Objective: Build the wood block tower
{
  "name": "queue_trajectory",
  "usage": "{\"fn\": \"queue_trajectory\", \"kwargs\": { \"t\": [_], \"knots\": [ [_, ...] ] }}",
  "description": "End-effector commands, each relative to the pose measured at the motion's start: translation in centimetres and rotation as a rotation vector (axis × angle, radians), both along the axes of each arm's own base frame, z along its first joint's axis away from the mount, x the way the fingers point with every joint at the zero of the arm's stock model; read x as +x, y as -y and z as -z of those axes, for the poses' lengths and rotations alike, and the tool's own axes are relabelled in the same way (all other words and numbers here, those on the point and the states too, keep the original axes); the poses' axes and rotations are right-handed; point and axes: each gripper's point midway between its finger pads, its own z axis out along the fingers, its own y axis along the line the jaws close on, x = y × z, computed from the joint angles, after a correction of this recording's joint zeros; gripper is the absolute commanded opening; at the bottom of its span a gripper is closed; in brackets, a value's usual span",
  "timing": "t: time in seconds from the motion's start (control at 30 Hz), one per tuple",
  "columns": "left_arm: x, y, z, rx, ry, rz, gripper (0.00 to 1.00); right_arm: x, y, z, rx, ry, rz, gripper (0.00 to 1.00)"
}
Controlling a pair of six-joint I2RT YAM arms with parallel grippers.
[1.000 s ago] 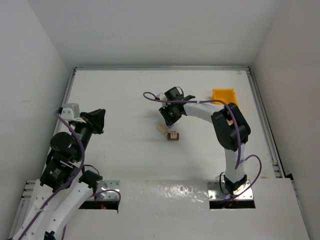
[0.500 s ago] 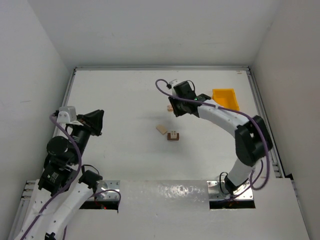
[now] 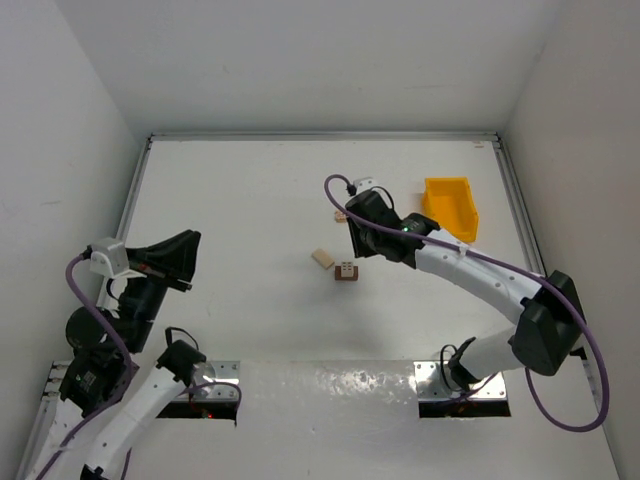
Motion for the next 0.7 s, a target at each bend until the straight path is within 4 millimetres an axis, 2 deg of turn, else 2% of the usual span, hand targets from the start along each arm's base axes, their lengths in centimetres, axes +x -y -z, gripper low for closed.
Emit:
{"fn": "queue_trajectory", "kwargs": {
  "t": [0.0,0.23,0.33,0.47,0.67],
  "knots": [
    [-1.0,-0.3,-1.2,-0.048,0.044,0.015,0.15,-0.7,-0.6,0.0,0.041,0.003,0.096,0.26],
    [-2.4,-0.3,-0.9,-0.078,0.047,0.061,0.16,-1.0,-2.1,0.9,0.098,-0.005,0.173,0.27],
    [-2.5,-0.4,-0.2,-0.074,0.031,0.061,0.16,-1.0,-2.5,1.4,0.151,-0.001,0.214,0.27],
    [-2.4,-0.7,0.8,-0.057,0.008,0.045,0.17,-0.9,-2.5,1.3,0.154,-0.001,0.244,0.27],
    [-2.1,-0.7,2.0,-0.036,-0.027,0.037,0.18,-1.1,-2.8,2.3,0.154,-0.021,0.259,0.27]
  ]
}}
